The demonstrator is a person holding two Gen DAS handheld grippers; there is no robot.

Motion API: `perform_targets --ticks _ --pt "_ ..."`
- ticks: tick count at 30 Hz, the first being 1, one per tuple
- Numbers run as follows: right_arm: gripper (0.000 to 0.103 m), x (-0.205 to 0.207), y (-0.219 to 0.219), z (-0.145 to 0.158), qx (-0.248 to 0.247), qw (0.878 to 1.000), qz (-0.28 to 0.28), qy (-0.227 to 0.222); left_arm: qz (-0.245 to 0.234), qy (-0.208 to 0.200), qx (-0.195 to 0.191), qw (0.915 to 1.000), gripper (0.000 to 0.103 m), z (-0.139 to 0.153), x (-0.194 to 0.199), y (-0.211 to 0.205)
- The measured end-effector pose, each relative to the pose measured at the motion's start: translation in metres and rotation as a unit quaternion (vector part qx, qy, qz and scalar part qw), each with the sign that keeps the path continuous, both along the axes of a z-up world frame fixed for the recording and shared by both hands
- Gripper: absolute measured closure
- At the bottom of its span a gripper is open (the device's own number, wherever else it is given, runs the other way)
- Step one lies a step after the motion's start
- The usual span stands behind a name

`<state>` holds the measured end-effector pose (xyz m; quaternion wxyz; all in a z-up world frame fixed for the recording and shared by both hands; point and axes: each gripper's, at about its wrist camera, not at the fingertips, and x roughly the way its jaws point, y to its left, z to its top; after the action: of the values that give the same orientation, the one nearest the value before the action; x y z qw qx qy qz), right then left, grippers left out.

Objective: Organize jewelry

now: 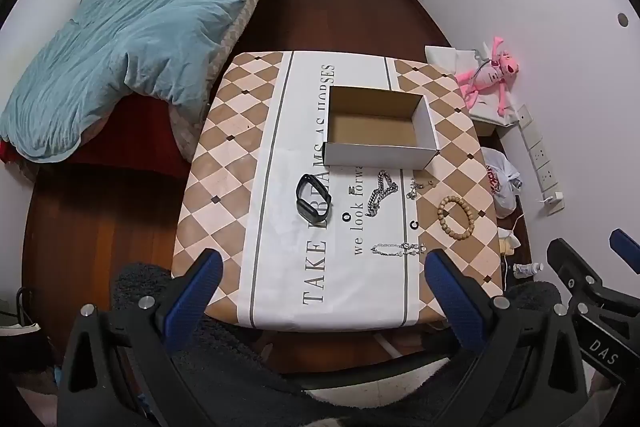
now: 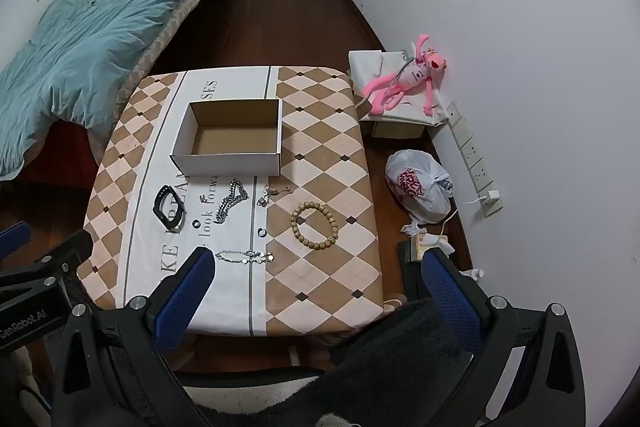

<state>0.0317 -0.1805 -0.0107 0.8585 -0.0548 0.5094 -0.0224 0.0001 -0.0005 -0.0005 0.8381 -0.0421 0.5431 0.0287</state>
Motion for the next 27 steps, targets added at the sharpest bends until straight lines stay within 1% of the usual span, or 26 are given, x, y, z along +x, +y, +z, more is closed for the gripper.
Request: perform_targets --ticks 4,14,21,27 --pt "0.000 0.000 0.000 0.001 0.001 1.000 0.000 -0.002 0.003 -0.001 -0.004 1.0000 0.000 -0.001 0.000 0.002" --pt "0.000 0.000 0.001 0.001 0.001 1.000 0.001 -0.005 0.004 -0.006 0.002 1.0000 0.000 0.008 0.000 -0.008" --pt "0.000 0.000 0.002 0.001 -0.001 1.000 0.001 -0.005 0.001 -0.008 0.001 1.0000 0.000 0.007 -0.002 -0.006" --pt "0.000 0.000 0.006 0.001 -0.002 1.000 0.003 -0.005 0.001 -0.011 0.002 0.9999 0.000 0.012 -0.002 -0.007"
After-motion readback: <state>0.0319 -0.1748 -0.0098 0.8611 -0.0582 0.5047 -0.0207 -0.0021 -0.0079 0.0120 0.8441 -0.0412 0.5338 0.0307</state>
